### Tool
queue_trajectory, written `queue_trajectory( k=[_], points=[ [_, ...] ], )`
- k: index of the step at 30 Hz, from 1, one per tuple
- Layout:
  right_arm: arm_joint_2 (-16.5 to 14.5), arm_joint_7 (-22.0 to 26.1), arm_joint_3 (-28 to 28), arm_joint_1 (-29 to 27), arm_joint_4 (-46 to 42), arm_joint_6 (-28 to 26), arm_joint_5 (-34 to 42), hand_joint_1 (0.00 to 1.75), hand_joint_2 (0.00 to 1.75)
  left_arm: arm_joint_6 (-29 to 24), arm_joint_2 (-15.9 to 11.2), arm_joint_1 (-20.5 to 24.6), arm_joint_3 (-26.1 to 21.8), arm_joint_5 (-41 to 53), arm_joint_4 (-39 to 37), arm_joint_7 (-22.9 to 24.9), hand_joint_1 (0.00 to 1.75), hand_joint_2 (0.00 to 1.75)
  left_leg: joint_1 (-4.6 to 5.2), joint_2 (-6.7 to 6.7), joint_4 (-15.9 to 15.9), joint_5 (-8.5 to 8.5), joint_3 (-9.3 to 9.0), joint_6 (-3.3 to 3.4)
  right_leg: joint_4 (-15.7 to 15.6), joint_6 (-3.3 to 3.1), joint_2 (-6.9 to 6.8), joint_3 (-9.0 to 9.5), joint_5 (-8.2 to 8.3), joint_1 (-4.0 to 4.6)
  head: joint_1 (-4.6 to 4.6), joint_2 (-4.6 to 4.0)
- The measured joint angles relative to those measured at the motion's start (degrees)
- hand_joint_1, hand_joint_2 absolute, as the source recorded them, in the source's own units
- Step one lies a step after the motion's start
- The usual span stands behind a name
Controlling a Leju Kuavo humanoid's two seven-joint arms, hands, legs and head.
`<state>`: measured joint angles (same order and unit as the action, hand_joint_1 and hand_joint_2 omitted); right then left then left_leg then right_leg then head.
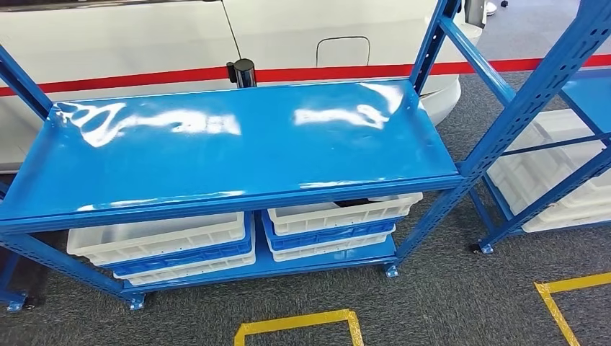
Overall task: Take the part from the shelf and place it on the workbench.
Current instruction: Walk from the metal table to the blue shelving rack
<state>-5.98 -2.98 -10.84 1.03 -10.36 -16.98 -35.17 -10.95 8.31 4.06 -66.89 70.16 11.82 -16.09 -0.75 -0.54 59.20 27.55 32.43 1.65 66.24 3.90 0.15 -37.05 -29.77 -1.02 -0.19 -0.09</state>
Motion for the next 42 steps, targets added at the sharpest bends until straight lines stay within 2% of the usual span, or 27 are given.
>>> queue_trajectory(
  k=[1,2,4,6,7,8,10,11,12,13,14,15,17,18,22,24,26,27,28,29,30,31,33,35,37,39,42],
  points=[
    [0.0,0.0,0.0,0.0,0.0,0.0,0.0,0.00,0.00,0.0,0.0,0.0,0.0,0.0,0.0,0.0,0.00,0.00,0.14,-0.06,0.0,0.22,-0.17,-0.28,-3.7,0.11,-0.08,1.62,1.53,0.08,0.02,0.00],
    [0.0,0.0,0.0,0.1,0.0,0.0,0.0,0.00,0.00,0.0,0.0,0.0,0.0,0.0,0.0,0.0,0.00,0.00,0.28,-0.08,0.0,0.44,-0.31,-0.60,-6.3,-0.16,-0.14,2.85,2.62,0.17,0.01,0.00],
    [0.0,0.0,0.0,0.1,0.0,0.0,0.0,0.00,0.00,0.0,0.0,0.0,0.0,0.0,0.0,0.0,0.00,0.00,0.50,-0.09,-0.1,0.72,-0.56,-1.24,-7.4,-1.20,-0.11,3.53,3.23,0.47,0.00,0.00],
    [-0.1,0.0,0.0,0.0,0.0,0.0,0.0,0.00,0.00,0.0,0.0,0.0,0.0,0.0,0.0,0.0,0.00,0.00,0.33,0.00,0.1,1.01,-0.73,-1.85,-7.7,-2.15,-0.05,3.87,3.46,0.18,-0.02,0.00],
    [0.0,0.0,0.0,0.0,0.0,0.0,0.0,0.00,0.00,0.0,0.0,0.0,0.0,0.0,0.0,0.0,0.00,0.00,0.23,0.08,1.2,1.72,-0.37,-2.12,-7.8,-2.62,-0.06,4.09,3.46,-0.01,-0.07,0.00],
    [0.0,0.0,0.0,0.0,0.0,0.0,0.0,0.00,0.00,0.0,0.0,0.0,0.0,0.0,0.0,0.0,0.00,0.00,0.15,0.15,3.5,3.02,0.58,-2.38,-8.0,-3.05,-0.07,4.36,3.42,-0.22,-0.14,0.00],
    [0.0,0.0,0.0,0.0,0.0,0.0,0.0,0.00,0.00,0.0,0.0,0.0,0.0,0.0,0.0,0.0,0.00,0.00,0.07,0.24,10.8,6.53,4.14,-2.72,-8.0,-3.68,-0.13,4.76,3.11,-0.18,-0.22,0.00],
    [0.0,0.0,0.0,0.0,0.0,0.0,0.0,0.00,0.00,0.0,0.0,0.0,0.0,0.0,0.0,0.0,0.00,0.00,0.05,0.24,14.3,7.71,6.03,-2.85,-8.0,-3.83,-0.13,4.93,2.99,-0.12,-0.21,0.00],
    [-0.1,0.0,0.0,0.0,0.0,0.0,0.0,0.00,0.00,0.0,0.0,-0.1,0.0,0.0,0.0,0.0,0.00,0.00,0.02,0.26,16.0,7.74,7.24,-2.94,-8.0,-3.92,-0.10,5.13,2.84,-0.08,-0.21,0.00],
    [-0.1,0.0,0.0,0.0,0.0,0.0,0.0,0.00,0.00,0.0,0.0,-0.1,0.0,0.0,0.0,0.0,0.00,0.00,-0.03,0.28,15.9,6.75,7.54,-2.96,-8.0,-3.94,-0.02,5.36,2.69,-0.08,-0.23,0.00],
    [-0.1,0.0,0.0,0.0,0.0,0.1,0.0,0.00,0.00,0.0,0.0,-0.1,0.0,0.0,0.0,0.0,0.00,0.00,-0.09,0.31,13.3,4.70,6.61,-2.92,-8.0,-3.88,0.08,5.67,2.49,-0.09,-0.23,0.00],
    [-0.1,0.0,0.0,0.0,0.0,0.1,-0.1,0.00,0.00,0.0,0.0,-0.1,0.0,0.0,0.0,0.0,0.00,0.00,-0.17,0.33,9.4,2.27,4.92,-2.83,-7.9,-3.71,0.18,5.98,2.25,-0.09,-0.25,0.00],
    [-0.1,0.0,0.0,0.0,0.0,0.1,-0.1,0.00,0.00,0.0,-0.1,0.0,0.0,0.0,0.0,0.0,0.00,0.00,-0.13,0.28,2.5,-0.39,1.76,-2.53,-7.9,-3.12,0.28,6.26,1.64,0.27,-0.26,0.00],
    [-0.1,0.1,0.0,0.0,0.0,0.1,-0.1,0.00,0.00,0.0,0.0,0.0,0.0,0.0,0.0,0.0,0.00,0.00,-0.02,0.21,1.0,-0.64,1.04,-2.29,-7.9,-2.78,0.28,6.26,1.43,0.42,-0.22,0.00],
    [-0.1,0.1,0.0,0.1,0.0,0.0,-0.3,0.00,0.00,0.0,0.0,0.0,0.0,0.0,0.0,0.1,0.00,0.00,0.17,0.07,0.1,-0.64,0.74,-0.85,-7.2,-1.70,0.24,6.01,0.72,0.32,-0.10,0.00],
    [-0.1,0.1,0.0,0.0,0.0,0.0,-0.4,0.00,0.00,0.0,0.0,0.0,0.0,0.0,0.0,0.1,0.00,0.00,-0.03,0.12,-0.2,-0.72,0.56,-0.19,-2.0,-1.79,0.19,3.36,-1.59,0.28,0.08,0.00],
    [-0.1,0.2,0.0,0.0,0.0,0.0,-0.4,0.00,0.00,0.0,0.0,0.0,0.0,0.0,0.0,0.1,0.00,0.00,-0.02,0.14,-0.2,-0.56,0.52,0.15,5.7,-1.97,0.18,-1.16,-4.25,0.24,0.17,0.00],
    [-0.1,0.2,0.0,-0.1,0.0,0.0,-0.4,0.00,0.00,0.0,0.0,0.0,0.0,0.0,0.0,0.1,0.00,0.00,-0.01,0.10,-0.2,-0.44,0.45,0.20,8.0,-1.76,0.18,-2.80,-4.58,0.19,0.16,0.00],
    [-0.1,0.2,0.0,-0.2,0.0,0.0,-0.3,0.00,0.00,0.0,0.0,0.0,0.0,0.0,0.0,0.1,0.00,0.00,-0.03,0.04,-0.2,-0.30,0.32,0.18,8.1,-1.32,0.17,-3.36,-3.92,0.14,0.19,0.00],
    [-0.1,0.2,0.0,-0.2,0.0,0.0,-0.3,0.00,0.00,0.0,0.0,0.0,0.0,0.0,0.0,0.1,0.00,0.00,-0.06,-0.04,-0.2,-0.15,0.11,0.11,5.9,-0.75,0.16,-2.76,-2.41,0.06,0.19,0.00],
    [0.0,0.2,0.0,-0.2,0.0,0.0,-0.3,0.00,0.00,0.0,0.1,0.0,0.0,0.0,0.0,0.1,0.00,0.00,-0.10,-0.12,-0.2,0.04,-0.15,-0.05,1.9,-0.22,0.09,-1.16,-0.44,-0.01,0.21,0.00],
    [0.0,0.2,0.0,-0.2,0.0,0.0,-0.3,0.00,0.00,0.0,0.1,0.0,0.0,0.1,0.0,0.1,0.00,0.00,0.02,-0.19,-0.2,0.28,-0.39,-0.33,-2.2,0.02,0.01,0.56,1.35,0.04,0.24,0.00],
    [-0.1,0.2,0.0,-0.2,0.0,0.0,-0.2,0.00,0.00,-0.1,0.1,0.0,0.0,0.1,0.0,0.1,0.00,0.00,0.33,-0.29,-0.1,0.81,-0.72,-0.86,-7.2,-0.40,-0.09,2.94,3.53,0.12,0.22,0.00],
    [-0.3,0.2,0.0,-0.2,0.0,0.0,-0.2,0.00,0.00,-0.4,0.1,0.0,0.0,0.1,0.0,0.2,0.00,0.00,0.52,-0.31,-0.1,1.09,-0.92,-0.35,-7.8,-0.99,-0.04,3.40,3.98,0.11,0.19,0.00],
    [-0.3,0.2,0.0,-0.3,0.0,-0.1,-0.1,0.00,0.00,-1.0,0.0,-0.1,0.0,0.3,0.0,0.4,0.00,0.00,0.49,-0.27,-0.3,1.07,-1.18,0.38,-7.8,-1.09,0.00,3.48,3.99,0.16,0.21,0.00],
    [-0.3,0.4,0.0,-0.3,0.0,0.2,0.0,0.00,0.00,-1.3,0.1,0.0,0.0,0.5,0.0,0.4,0.00,0.00,0.45,-0.18,-0.7,1.04,-1.45,0.29,-7.8,-1.28,0.06,3.55,3.89,0.27,0.21,0.00],
    [-0.3,1.3,0.0,-0.3,0.0,1.3,0.3,0.00,0.00,-1.5,0.1,0.0,0.0,0.6,0.0,0.0,0.00,0.00,0.44,-0.09,-1.1,0.97,-1.76,-0.23,-7.8,-1.48,0.09,3.66,3.77,0.31,0.20,0.00]
  ],
)
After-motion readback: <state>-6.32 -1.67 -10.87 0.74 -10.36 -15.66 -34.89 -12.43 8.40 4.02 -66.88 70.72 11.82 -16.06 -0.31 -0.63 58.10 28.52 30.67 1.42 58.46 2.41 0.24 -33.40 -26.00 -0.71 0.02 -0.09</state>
